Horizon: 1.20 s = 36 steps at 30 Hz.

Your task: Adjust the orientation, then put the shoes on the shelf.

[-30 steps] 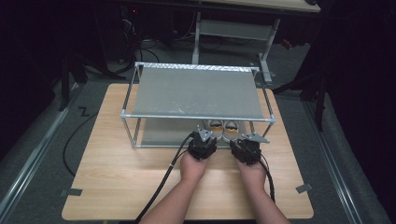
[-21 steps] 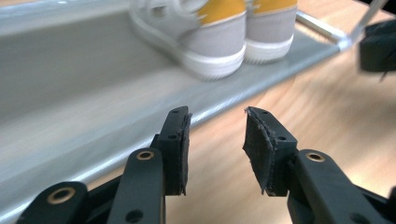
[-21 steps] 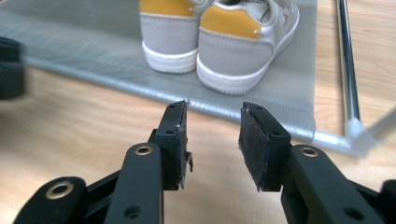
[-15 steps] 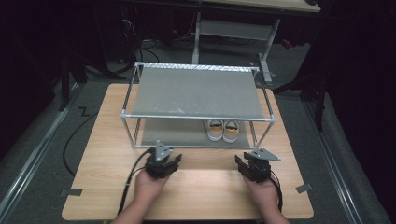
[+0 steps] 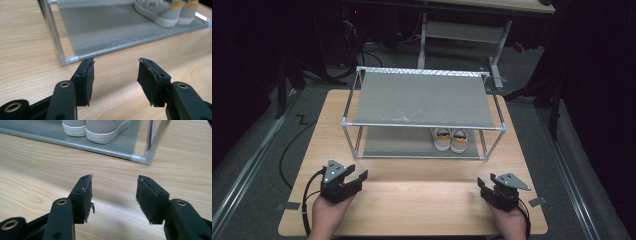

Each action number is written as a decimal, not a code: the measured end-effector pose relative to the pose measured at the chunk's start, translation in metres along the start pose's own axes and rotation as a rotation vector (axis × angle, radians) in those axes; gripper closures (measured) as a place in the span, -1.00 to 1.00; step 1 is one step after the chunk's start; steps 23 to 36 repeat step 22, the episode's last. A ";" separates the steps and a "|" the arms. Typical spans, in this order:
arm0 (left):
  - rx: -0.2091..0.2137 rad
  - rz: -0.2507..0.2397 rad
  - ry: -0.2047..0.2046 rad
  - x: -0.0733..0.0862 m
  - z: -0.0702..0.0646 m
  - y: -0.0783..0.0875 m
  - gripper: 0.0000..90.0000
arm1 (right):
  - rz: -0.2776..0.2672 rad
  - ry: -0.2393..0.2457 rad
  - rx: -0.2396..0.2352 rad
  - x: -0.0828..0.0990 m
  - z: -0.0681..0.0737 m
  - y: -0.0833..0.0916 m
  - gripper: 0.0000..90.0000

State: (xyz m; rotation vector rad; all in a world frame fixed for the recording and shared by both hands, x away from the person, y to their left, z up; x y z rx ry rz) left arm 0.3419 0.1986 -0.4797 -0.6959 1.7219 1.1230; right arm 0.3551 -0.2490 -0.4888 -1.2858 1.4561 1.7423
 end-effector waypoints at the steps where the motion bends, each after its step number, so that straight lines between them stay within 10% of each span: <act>1: 0.006 0.020 -0.003 0.001 -0.002 0.001 0.01 | -0.003 -0.009 0.007 0.000 -0.004 0.001 0.02; 5: -0.005 0.059 -0.082 0.011 -0.002 0.012 -0.01 | 0.005 -0.042 0.017 0.006 -0.013 0.003 0.02; 9: -0.003 0.056 0.005 0.015 0.007 0.014 0.01 | 0.014 -0.036 0.021 0.007 -0.016 0.001 0.01; 13: -0.025 0.082 -0.049 0.023 0.012 0.008 -0.03 | 0.005 -0.019 0.020 0.005 -0.015 0.002 -0.01; 36: -0.032 0.081 -0.049 0.023 0.014 0.007 -0.05 | 0.009 -0.017 0.009 0.006 -0.015 0.001 -0.04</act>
Point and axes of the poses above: each handheld gripper's, and its own axes: y roughly backward along the jaws, x roughly out of its underside, z roughly to its left, the point moved 5 cm from there along -y, roughly forward along the jaws, and after that the axes turned 13 degrees about -z, right-handed, at the moved point
